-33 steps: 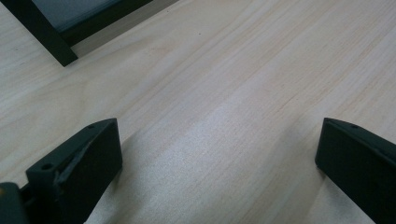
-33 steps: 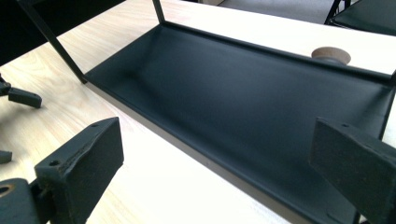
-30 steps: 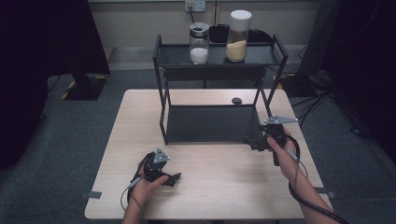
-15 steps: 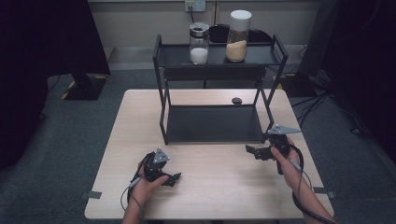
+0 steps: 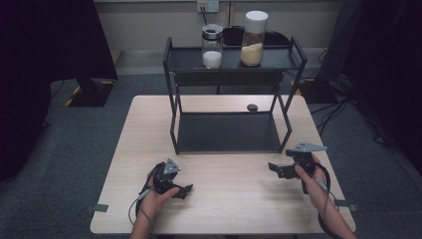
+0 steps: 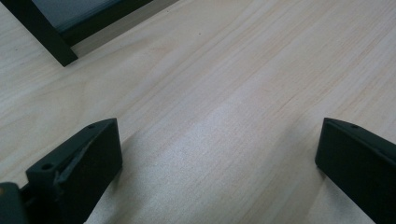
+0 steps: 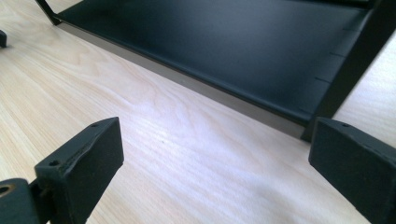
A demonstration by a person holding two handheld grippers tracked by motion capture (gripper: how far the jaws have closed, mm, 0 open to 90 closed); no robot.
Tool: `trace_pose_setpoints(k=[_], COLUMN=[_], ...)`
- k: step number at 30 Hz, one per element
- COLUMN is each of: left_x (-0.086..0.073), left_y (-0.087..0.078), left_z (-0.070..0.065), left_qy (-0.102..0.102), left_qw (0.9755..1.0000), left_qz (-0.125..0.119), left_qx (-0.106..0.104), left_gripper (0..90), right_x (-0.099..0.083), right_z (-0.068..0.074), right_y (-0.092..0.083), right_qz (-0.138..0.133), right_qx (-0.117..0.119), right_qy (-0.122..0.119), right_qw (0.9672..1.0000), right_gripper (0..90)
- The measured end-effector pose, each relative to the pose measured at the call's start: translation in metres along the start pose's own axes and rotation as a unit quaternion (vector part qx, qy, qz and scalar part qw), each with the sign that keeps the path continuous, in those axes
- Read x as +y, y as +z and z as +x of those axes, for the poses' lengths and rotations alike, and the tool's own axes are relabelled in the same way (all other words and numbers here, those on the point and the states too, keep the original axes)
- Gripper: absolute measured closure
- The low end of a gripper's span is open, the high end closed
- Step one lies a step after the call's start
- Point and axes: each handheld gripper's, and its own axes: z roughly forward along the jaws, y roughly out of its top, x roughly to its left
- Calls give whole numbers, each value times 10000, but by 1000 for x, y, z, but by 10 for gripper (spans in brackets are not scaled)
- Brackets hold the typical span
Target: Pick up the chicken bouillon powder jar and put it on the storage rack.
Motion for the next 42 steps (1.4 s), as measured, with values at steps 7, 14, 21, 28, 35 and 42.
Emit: trace_pose_setpoints(k=[7, 14, 21, 28, 35, 42], left_x=[0, 0, 0, 0, 0, 0], left_y=[0, 0, 0, 0, 0, 0], left_z=[0, 0, 0, 0, 0, 0], left_qy=[-1, 0, -2, -1, 0, 1], left_qw=[10000, 10000, 10000, 10000, 10000, 10000], left_qz=[0, 1, 0, 5, 1, 7], left_qx=[-1, -1, -1, -3, 0, -3], left_gripper=[0, 0, 0, 0, 0, 0], right_x=[-9, -17, -22, -28, -33, -37], right_z=[-2, -1, -3, -4, -6, -7], right_y=[-5, -13, -21, -26, -31, -37], right_qz=[50, 122, 146, 192, 240, 267], right_qx=[-44, -129, -161, -188, -214, -244], right_qy=[-2, -89, -129, -140, -158, -197], right_qw=[10000, 9998, 9997, 9995, 9994, 9992], right_gripper=[21, 20, 21, 21, 20, 21])
